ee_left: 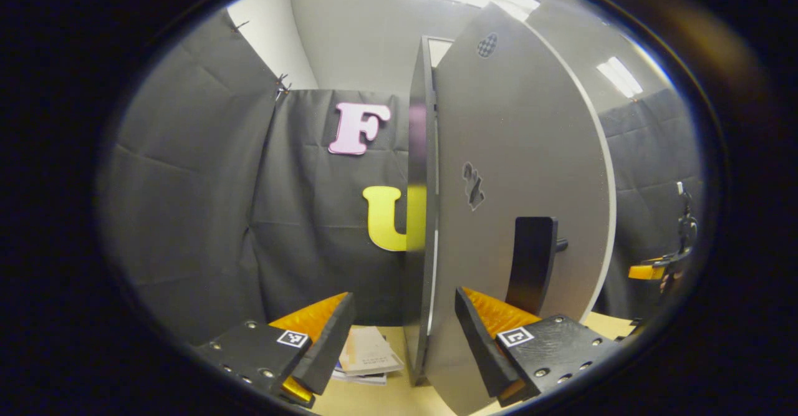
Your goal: Grab one shoe with the right hand and put it into the shoe cabinet, grab the other shoe with the left hand and put it into the shoe cabinet; then close the right door with the right hand and the left door with the left hand.
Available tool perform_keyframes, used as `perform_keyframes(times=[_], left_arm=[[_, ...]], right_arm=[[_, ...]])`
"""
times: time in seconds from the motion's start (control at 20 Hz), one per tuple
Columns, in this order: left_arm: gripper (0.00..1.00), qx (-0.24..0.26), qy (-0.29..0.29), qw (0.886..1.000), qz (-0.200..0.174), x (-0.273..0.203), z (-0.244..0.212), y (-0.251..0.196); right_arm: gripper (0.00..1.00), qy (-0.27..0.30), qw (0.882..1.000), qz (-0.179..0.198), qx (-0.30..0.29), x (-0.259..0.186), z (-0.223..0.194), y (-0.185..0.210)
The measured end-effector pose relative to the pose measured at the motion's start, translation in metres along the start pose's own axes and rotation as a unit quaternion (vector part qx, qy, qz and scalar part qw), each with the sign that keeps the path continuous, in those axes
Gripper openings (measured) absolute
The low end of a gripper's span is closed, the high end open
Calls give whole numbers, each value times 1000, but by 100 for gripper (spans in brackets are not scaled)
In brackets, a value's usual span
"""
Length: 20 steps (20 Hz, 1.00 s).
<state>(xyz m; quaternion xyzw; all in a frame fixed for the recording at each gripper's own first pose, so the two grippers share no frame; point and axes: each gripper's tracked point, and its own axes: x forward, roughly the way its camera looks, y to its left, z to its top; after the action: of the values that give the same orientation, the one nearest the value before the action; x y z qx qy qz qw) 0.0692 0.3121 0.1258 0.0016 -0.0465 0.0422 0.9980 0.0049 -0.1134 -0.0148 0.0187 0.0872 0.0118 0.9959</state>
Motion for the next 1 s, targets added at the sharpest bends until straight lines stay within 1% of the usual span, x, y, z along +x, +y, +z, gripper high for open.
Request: perform_keyframes(times=[0.05, 0.15, 0.2, 0.35, 0.4, 0.45, 0.5, 0.55, 0.75, 0.9, 0.95, 1.0], left_arm=[[93, 10, 0, 1000, 10, -2, 2, -3], [93, 22, 6, 999, 23, -3, 1, -12], [93, 18, 6, 1000, 22, -3, -1, -21], [93, -2, 12, 1000, 23, -1, -5, -44], [93, -3, 13, 1000, 25, 1, -6, -50], [93, -3, 10, 1000, 25, 3, -3, -58], [93, -4, 4, 1000, 22, 3, 0, -67], [99, -12, -2, 1000, 19, 3, 2, -75], [99, -39, -2, 999, 2, 15, 2, -117], [99, -34, -7, 999, -11, 14, 4, -162], [99, -32, -12, 999, -10, 10, 9, -175], [99, -34, -16, 999, -8, 4, 9, -185]], right_arm=[[95, -1, 1000, 7, -5, 2, 3, 0], [95, -3, 1000, 18, -12, 7, 8, -4], [92, -2, 1000, 23, -14, 10, 9, -6], [92, 6, 999, 40, -6, 14, 7, -14], [95, 7, 999, 42, -3, 14, 6, -19], [92, 7, 999, 44, 0, 12, 6, -25], [92, 6, 999, 44, 0, 12, 5, -32], [95, 6, 999, 43, 0, 12, 3, -40], [95, 19, 998, 52, 9, 9, -7, -67], [95, 16, 998, 58, 3, 7, -6, -89], [91, 14, 998, 62, 0, 5, -6, -98], [91, 12, 998, 66, -4, 4, -6, -106]])
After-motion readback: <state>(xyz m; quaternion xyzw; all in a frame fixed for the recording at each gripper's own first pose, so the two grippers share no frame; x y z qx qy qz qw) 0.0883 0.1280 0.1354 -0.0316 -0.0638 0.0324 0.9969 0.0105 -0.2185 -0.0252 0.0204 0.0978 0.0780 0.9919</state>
